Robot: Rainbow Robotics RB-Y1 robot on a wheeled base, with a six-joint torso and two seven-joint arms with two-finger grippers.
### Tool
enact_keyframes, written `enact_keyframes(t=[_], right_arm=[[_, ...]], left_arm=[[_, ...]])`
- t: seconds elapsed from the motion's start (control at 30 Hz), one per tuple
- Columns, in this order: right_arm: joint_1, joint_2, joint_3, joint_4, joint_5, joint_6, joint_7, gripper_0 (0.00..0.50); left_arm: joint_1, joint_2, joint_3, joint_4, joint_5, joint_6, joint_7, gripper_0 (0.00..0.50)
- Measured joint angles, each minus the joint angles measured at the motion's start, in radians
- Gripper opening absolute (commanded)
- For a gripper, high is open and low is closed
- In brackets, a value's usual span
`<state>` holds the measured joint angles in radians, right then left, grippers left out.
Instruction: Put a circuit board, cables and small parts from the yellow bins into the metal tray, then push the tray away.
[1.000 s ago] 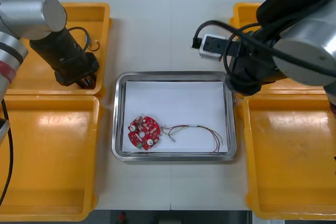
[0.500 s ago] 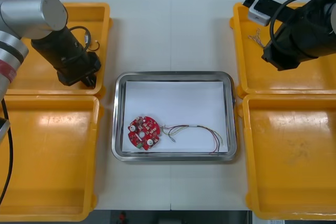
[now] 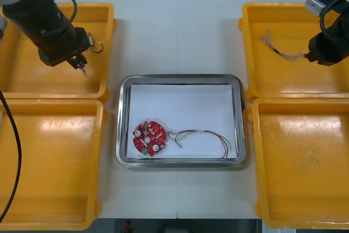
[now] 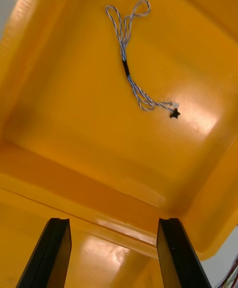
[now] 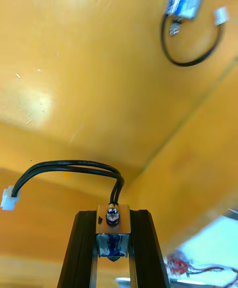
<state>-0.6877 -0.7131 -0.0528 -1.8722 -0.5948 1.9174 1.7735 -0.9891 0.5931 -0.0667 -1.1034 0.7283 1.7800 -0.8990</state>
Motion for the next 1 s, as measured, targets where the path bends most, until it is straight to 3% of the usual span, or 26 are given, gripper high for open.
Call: enact_keyframes(t=[0.27, 0.37, 0.47, 0.73, 1.0], right_arm=[[-0.001, -0.067, 0.0, 0.134, -0.078, 0.0, 0.021, 0.5], [-0.014, -0.076, 0.0, 0.204, -0.082, 0.0, 0.129, 0.5], [-0.057, -0.077, 0.004, 0.295, -0.081, 0.0, 0.247, 0.5], [-0.218, -0.074, 0.119, 0.506, -0.034, -0.081, 0.289, 0.5], [-0.318, -0.029, 0.136, 0.694, -0.021, -0.187, 0.408, 0.5]], left_arm=[[0.0, -0.003, 0.019, -0.187, -0.051, 0.11, 0.0, 0.001], [0.0, -0.02, 0.019, -0.25, -0.103, 0.128, 0.0, 0.001], [0.0, -0.056, 0.019, -0.31, -0.148, 0.13, 0.0, 0.002], [0.001, -0.17, 0.004, -0.477, -0.199, 0.133, 0.0, 0.0], [0.065, -0.199, -0.129, -0.668, -0.2, 0.134, 0.003, 0.001]])
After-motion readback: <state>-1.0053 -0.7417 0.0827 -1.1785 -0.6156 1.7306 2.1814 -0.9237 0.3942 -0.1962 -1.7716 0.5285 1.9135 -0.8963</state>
